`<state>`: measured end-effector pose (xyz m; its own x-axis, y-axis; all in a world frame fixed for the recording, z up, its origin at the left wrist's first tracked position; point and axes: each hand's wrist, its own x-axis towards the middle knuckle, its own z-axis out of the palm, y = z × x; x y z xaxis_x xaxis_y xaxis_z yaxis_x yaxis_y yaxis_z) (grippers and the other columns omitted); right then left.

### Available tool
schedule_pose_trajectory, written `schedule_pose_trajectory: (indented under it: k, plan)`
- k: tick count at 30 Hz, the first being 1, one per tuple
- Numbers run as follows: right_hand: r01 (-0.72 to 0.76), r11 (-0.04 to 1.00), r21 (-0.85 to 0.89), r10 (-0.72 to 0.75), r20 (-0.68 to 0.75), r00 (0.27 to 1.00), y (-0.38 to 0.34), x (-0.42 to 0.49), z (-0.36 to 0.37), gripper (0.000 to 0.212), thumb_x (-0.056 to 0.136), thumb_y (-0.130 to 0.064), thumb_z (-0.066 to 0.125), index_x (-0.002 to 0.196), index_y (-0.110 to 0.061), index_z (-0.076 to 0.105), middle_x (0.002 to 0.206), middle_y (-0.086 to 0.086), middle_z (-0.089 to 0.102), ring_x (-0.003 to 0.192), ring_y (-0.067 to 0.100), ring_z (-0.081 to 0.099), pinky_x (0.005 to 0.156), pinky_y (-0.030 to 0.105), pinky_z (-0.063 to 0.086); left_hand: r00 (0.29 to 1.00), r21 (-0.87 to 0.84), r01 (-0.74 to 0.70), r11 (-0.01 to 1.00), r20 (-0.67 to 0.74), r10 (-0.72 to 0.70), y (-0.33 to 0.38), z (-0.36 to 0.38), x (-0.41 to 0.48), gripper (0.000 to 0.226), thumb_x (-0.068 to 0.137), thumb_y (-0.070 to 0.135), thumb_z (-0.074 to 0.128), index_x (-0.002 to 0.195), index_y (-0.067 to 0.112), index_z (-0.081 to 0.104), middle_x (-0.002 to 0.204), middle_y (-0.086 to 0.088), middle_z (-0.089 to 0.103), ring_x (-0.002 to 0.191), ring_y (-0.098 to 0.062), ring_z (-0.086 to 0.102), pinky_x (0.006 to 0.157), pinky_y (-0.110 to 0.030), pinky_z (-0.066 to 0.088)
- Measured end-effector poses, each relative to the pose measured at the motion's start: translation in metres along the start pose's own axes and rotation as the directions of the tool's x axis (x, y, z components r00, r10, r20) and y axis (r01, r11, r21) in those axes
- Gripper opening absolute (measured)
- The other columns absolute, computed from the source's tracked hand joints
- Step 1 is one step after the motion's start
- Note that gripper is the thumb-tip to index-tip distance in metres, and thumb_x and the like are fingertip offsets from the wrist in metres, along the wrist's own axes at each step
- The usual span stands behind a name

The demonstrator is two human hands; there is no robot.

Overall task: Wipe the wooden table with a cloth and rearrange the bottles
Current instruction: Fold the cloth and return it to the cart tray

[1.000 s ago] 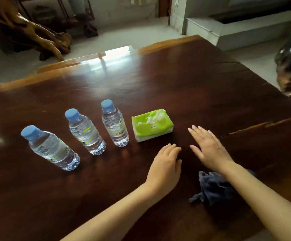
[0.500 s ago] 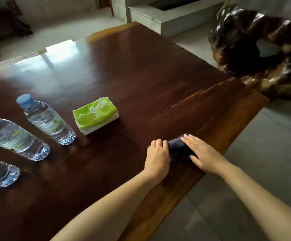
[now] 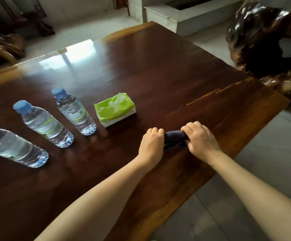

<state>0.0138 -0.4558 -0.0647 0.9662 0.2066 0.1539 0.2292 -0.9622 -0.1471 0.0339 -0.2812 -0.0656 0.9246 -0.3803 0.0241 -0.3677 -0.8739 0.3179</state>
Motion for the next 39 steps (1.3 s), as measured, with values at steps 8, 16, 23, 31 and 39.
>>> schedule_pose_trajectory:
  k: [8,16,23,31,39]
  plan:
    - [0.385,0.921,0.052,-0.386,-0.001,0.923,-0.132,0.073,-0.025,0.028,0.065,-0.006,0.067,0.092,-0.011,0.062,0.089,0.006,0.066,0.089,0.031,0.059,0.080,0.041,0.050,0.952,0.032,0.292,0.956,-0.102,-0.287,-0.099,-0.083,-0.076,0.026,0.084,0.011,0.058,0.109,0.009,0.051,0.111,-0.012,0.055,0.105,-0.030,0.049,0.088,-0.041,0.042]
    - [0.699,0.703,0.132,-0.702,-0.032,0.712,-0.298,0.093,-0.051,0.038,0.057,-0.012,0.072,0.093,-0.013,0.060,0.091,0.004,0.066,0.091,0.030,0.061,0.079,0.039,0.052,0.833,0.041,0.517,0.855,-0.252,-0.492,-0.179,-0.175,-0.206,0.028,0.086,0.007,0.049,0.114,0.004,0.053,0.110,-0.015,0.056,0.104,-0.032,0.049,0.091,-0.042,0.042]
    - [0.873,0.456,0.174,-0.877,-0.077,0.474,-0.441,0.049,-0.068,0.040,0.058,-0.010,0.072,0.097,-0.010,0.061,0.092,0.007,0.066,0.090,0.032,0.060,0.082,0.041,0.052,0.630,-0.053,0.703,0.709,-0.414,-0.657,-0.206,-0.211,-0.355,0.025,0.085,0.006,0.051,0.109,0.009,0.054,0.107,-0.011,0.057,0.101,-0.027,0.050,0.087,-0.036,0.043]
    - [0.940,0.210,0.270,-0.964,-0.105,0.246,-0.596,-0.078,-0.083,0.036,0.071,-0.014,0.066,0.106,-0.015,0.059,0.104,0.002,0.064,0.101,0.027,0.054,0.089,0.037,0.047,0.367,-0.139,0.858,0.494,-0.507,-0.780,-0.191,-0.230,-0.560,0.025,0.088,0.003,0.045,0.110,0.009,0.056,0.109,-0.011,0.060,0.104,-0.027,0.051,0.090,-0.036,0.045]
    - [0.947,-0.041,0.319,-0.989,-0.146,0.006,-0.735,-0.238,-0.114,0.032,0.073,-0.022,0.070,0.102,-0.017,0.058,0.100,0.000,0.063,0.099,0.023,0.053,0.084,0.036,0.048,0.093,-0.214,0.947,0.238,-0.529,-0.843,-0.139,-0.257,-0.766,0.028,0.084,0.002,0.051,0.110,0.006,0.058,0.113,-0.015,0.060,0.109,-0.031,0.051,0.091,-0.042,0.044]
